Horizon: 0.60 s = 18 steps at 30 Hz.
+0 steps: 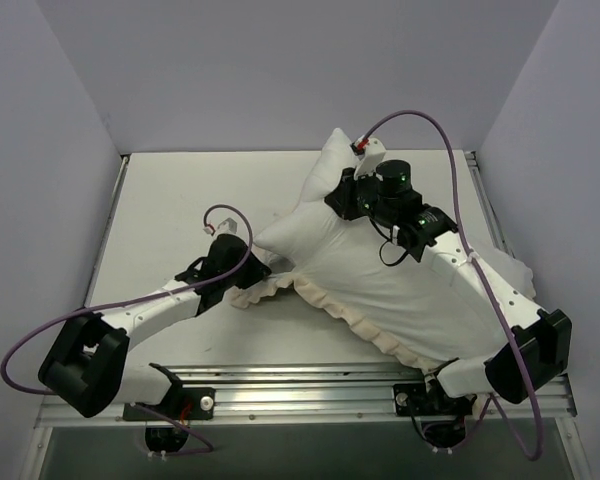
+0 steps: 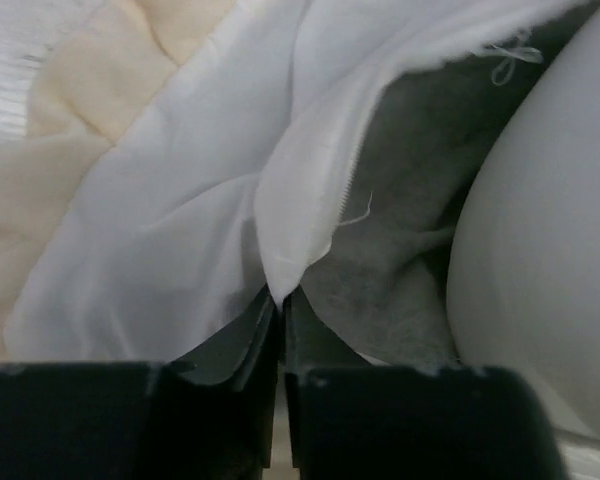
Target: Remove the pillowcase from the pillow
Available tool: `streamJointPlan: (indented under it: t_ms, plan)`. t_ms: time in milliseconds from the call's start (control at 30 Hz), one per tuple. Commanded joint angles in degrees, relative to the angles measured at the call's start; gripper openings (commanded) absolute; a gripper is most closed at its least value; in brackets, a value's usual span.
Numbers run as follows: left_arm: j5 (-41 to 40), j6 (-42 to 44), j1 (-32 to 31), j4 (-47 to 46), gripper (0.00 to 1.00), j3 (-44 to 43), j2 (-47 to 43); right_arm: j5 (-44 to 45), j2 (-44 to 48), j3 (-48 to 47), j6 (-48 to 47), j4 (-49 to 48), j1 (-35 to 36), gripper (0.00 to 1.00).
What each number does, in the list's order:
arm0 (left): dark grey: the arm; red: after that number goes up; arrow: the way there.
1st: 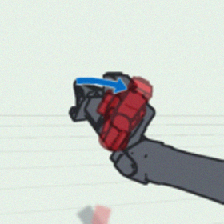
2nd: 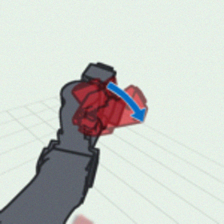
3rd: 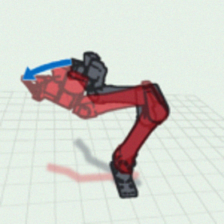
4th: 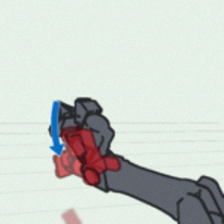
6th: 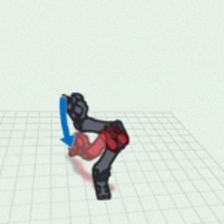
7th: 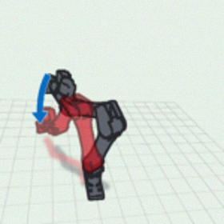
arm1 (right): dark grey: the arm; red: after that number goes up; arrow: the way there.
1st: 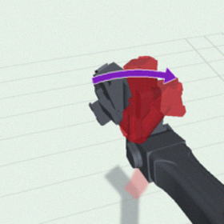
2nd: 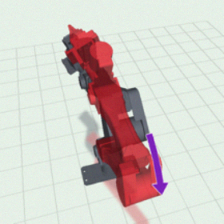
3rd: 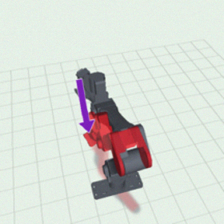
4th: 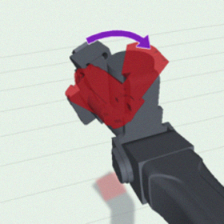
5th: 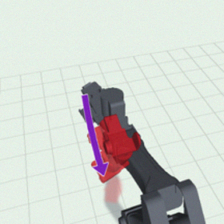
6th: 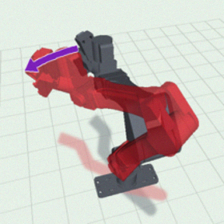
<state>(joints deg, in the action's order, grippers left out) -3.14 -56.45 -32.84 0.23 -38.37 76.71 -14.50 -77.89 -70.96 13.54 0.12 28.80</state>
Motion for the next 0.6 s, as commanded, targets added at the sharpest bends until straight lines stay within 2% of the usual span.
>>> streamJointPlan:
  t_ms: [0,67,100,167,200,233,367,467,567]
  plan:
    - [-2.6,2.7,-4.2,-7.4,0.17,-0.9,1.3,-6.8,2.0,-5.1,3.0,-12.1,-1.1,0.00]
    - [-4.1,3.4,-8.7,-9.1,0.27,-1.4,-1.0,-8.9,-0.6,-5.8,3.5,-13.8,-0.3,0.00]
    - [-4.9,3.4,-9.9,-9.4,0.42,-0.6,-2.6,-9.7,-1.6,-6.5,3.2,-14.3,0.0,0.00]
    - [-5.7,3.5,-11.2,-10.2,0.62,3.3,-9.3,-11.2,-4.4,-7.6,2.7,-13.3,1.9,0.00]
    - [-5.8,3.4,-11.3,-9.4,0.76,4.3,-12.1,-11.6,-5.4,-8.8,1.3,-12.5,2.9,0.00]
    - [-5.8,3.4,-11.4,-7.7,0.81,5.1,-17.8,-11.8,-6.3,-9.4,0.3,-10.6,4.1,0.00]
    - [-5.7,5.7,-12.0,7.1,0.96,5.6,-31.2,-10.0,-10.9,-11.2,-3.1,-7.6,9.4,0.00]
    - [-5.0,7.1,-12.2,16.2,0.97,3.7,-38.8,-9.1,-13.2,-12.8,-5.8,-5.0,11.9,0.00]
    - [-5.9,8.0,-12.2,23.6,0.94,0.3,-42.7,-8.0,-14.4,-15.4,-8.5,-0.7,13.6,0.19]
